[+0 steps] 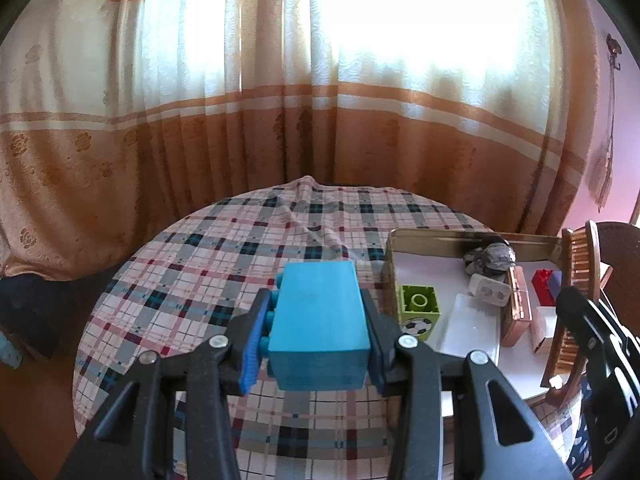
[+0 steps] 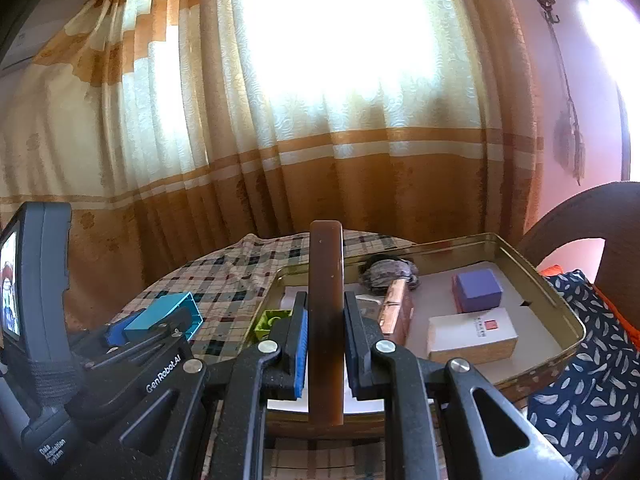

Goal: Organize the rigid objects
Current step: 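Carry the brown stick over the tray with the right gripper while the left carries the blue brick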

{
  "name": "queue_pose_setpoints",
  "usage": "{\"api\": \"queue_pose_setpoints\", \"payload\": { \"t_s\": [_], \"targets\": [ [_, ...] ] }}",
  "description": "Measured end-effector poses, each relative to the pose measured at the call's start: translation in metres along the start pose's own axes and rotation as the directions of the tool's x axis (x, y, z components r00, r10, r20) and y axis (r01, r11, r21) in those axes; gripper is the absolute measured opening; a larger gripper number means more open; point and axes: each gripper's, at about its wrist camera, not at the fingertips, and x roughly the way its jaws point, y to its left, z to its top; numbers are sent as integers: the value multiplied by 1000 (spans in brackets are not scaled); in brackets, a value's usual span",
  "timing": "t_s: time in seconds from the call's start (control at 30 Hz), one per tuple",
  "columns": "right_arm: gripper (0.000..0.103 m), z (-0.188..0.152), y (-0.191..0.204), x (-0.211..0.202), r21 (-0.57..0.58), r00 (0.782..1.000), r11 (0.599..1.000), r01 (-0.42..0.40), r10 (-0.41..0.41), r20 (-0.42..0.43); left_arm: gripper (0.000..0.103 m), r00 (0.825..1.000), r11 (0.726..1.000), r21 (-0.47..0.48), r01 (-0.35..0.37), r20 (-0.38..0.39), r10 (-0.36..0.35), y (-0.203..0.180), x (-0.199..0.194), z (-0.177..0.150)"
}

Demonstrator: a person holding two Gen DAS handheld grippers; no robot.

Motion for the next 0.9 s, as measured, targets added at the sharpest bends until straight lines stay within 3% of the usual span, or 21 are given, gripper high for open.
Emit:
{"api": "queue_pose_setpoints", "payload": {
  "t_s": [0.37,0.9],
  "targets": [
    [17,8,-40,-5,29,996,996,86,-87,14,41,998,998,29,52,18,-53,-22,-2,11],
    [17,28,-101,-3,78,978,977,199,-203,38,41,991,982,131,135,-12,-134,-94,11,26]
  ]
}}
